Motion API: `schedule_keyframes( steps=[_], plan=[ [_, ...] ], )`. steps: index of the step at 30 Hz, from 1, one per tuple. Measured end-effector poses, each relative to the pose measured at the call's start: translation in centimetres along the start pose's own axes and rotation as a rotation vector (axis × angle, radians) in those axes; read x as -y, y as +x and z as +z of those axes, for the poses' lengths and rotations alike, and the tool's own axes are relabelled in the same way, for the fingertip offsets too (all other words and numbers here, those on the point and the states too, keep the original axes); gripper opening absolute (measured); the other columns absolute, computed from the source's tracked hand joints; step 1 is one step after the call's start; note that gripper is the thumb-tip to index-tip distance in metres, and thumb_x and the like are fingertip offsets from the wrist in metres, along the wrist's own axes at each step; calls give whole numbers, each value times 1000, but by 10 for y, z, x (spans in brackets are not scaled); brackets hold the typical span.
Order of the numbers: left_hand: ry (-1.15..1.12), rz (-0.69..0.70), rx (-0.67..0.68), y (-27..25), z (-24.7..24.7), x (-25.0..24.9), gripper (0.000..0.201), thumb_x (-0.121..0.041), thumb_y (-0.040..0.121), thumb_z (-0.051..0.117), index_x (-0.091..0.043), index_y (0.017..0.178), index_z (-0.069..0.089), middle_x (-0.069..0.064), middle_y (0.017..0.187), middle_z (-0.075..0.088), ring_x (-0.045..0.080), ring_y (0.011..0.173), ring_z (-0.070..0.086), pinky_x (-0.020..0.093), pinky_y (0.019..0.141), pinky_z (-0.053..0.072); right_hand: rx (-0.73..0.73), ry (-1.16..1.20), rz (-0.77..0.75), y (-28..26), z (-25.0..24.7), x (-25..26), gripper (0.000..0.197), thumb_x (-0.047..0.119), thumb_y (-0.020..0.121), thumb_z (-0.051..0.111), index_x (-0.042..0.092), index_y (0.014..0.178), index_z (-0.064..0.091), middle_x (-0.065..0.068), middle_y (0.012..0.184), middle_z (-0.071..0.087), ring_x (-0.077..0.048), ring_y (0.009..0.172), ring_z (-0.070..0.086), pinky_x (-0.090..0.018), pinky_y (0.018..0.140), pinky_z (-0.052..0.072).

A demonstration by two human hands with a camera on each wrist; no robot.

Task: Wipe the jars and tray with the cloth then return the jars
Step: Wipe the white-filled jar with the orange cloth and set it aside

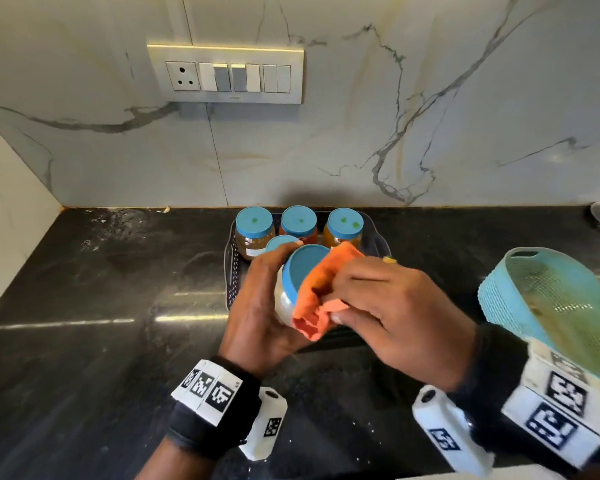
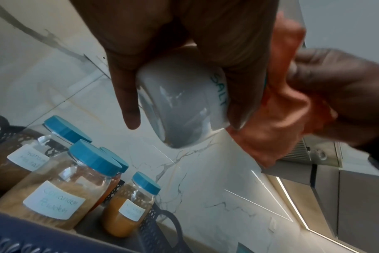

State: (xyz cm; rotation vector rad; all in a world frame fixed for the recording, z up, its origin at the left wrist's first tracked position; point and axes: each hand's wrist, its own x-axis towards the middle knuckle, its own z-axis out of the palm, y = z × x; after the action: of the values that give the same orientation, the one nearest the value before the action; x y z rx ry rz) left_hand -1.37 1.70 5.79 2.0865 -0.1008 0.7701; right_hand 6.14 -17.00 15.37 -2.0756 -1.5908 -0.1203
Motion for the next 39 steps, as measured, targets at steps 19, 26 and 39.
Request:
schedule_keyframes(
  steps=[19, 26, 39],
  plan=[
    [-30, -19, 29, -7, 1, -9, 97, -28, 64, 95, -23, 143, 39, -3, 140, 53, 16, 130, 55, 31, 106, 46, -119, -98, 125, 18, -11, -20, 17, 21, 82, 66, 10, 85, 78, -2, 85, 66, -21, 74, 63, -41, 64, 54],
    [-110, -28, -41, 0, -15, -12, 95, -41, 65, 90, -27, 143, 38, -4, 141, 53, 17, 130, 56, 31, 105, 48, -9, 1, -55, 20, -6, 23, 10, 13, 85, 67, 13, 81, 76, 3, 82, 61, -7, 77, 55, -27, 75, 46],
    [-53, -6, -30, 3, -22, -18, 92, -33, 65, 88, -23, 142, 40, -11, 135, 55, 6, 126, 57, 25, 100, 49, -8, 80, -63, 35, -7, 23, 11, 10, 83, 67, 7, 80, 77, -2, 81, 65, -11, 74, 60, -26, 70, 49]
  ],
)
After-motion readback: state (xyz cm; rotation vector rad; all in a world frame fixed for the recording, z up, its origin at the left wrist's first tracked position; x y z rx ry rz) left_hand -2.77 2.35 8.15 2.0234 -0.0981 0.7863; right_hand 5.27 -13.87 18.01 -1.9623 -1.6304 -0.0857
